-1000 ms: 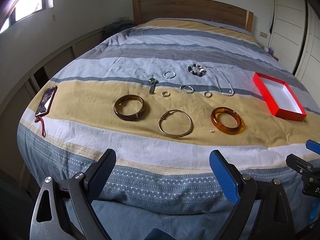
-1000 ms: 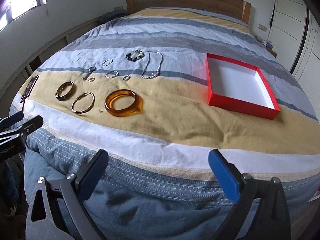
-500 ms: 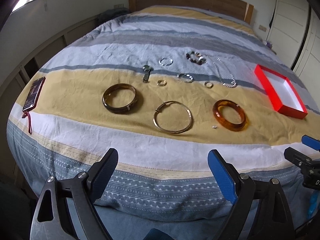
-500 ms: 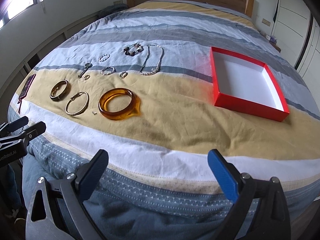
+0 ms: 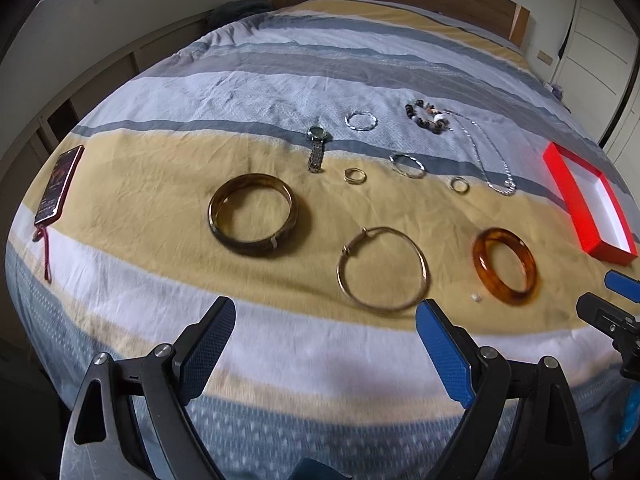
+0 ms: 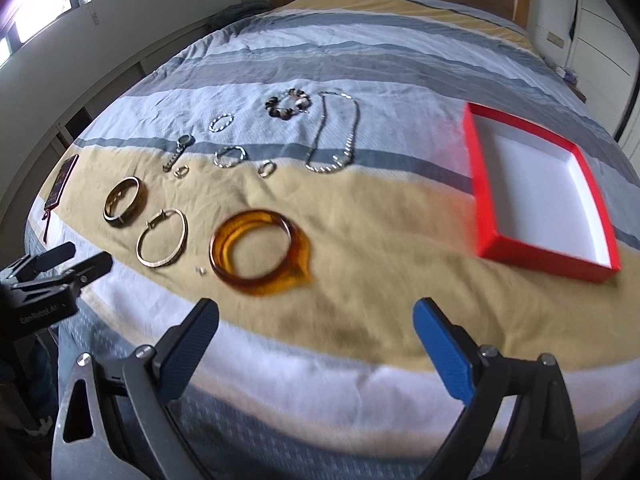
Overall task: Organize jewelry
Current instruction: 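Grasp the amber bangle with the right tool while the left tool grasps the silver hoop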
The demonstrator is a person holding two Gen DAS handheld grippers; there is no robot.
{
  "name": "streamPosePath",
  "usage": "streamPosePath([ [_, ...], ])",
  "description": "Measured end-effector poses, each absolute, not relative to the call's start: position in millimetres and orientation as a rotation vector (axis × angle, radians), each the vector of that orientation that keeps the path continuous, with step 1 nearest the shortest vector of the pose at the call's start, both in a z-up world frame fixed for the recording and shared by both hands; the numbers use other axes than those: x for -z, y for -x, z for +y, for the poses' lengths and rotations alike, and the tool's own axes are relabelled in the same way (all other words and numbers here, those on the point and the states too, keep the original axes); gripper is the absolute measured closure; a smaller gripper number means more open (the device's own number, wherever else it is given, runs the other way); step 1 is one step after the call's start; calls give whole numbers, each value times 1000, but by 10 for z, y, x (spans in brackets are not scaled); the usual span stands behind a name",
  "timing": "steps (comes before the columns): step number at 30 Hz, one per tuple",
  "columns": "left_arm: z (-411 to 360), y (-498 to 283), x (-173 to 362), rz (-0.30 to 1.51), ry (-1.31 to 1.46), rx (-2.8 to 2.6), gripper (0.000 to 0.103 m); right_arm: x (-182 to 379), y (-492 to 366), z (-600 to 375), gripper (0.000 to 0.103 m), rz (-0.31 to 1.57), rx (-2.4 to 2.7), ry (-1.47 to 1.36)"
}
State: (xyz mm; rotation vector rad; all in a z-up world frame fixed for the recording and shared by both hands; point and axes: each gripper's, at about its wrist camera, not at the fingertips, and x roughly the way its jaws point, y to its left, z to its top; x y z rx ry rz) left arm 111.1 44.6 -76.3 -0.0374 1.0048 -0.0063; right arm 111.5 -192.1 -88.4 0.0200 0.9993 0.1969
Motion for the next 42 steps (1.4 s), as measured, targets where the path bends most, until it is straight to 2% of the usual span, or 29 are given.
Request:
streamPosePath([
  [2,470,-1206,835,1021,57,1,16,921,-1248,-1859,8,1005,-212,-20],
  [4,480,-1306,917,1042,70,3,22,968,-1363,-1806,14,1015,-227,-26],
  [6,484,-1373,999,1056,69,-2,27,1039,-1478,-1760,27,1034,-235,-29],
  [8,503,-1447,1108,1081,82,-3,34,1136,-1575,-1714,34,1057,-242,-29],
  [12,517,-1510,1273,1103,86,-17,34,1352,-1718,-1647,57,1106,-256,-18],
  [15,526,-1510,1335,1112,85,-28,32,1428,-1765,-1656,64,1112,-261,-22],
  [19,513,-1543,1374,1142,81,-22,23,1496,-1801,-1698,73,1115,-265,-26],
  [25,460,-1559,1365,1147,45,-28,23,1531,-1838,-1767,91,1113,-266,-27],
  [27,428,-1557,1354,1140,37,-34,28,1525,-1843,-1791,92,1115,-274,-34],
  [30,399,-1532,1325,1122,40,-39,44,1479,-1820,-1763,92,1104,-275,-8],
  [32,378,-1504,1301,1114,43,-33,62,1431,-1793,-1749,93,1093,-273,3],
  [33,381,-1498,1290,1112,49,-29,67,1410,-1780,-1753,93,1089,-271,4],
  [35,383,-1471,1267,1114,76,-13,91,1349,-1745,-1758,93,1075,-265,6],
  [42,433,-1403,1175,1113,151,-3,98,1070,-1556,-1823,93,1009,-255,17],
])
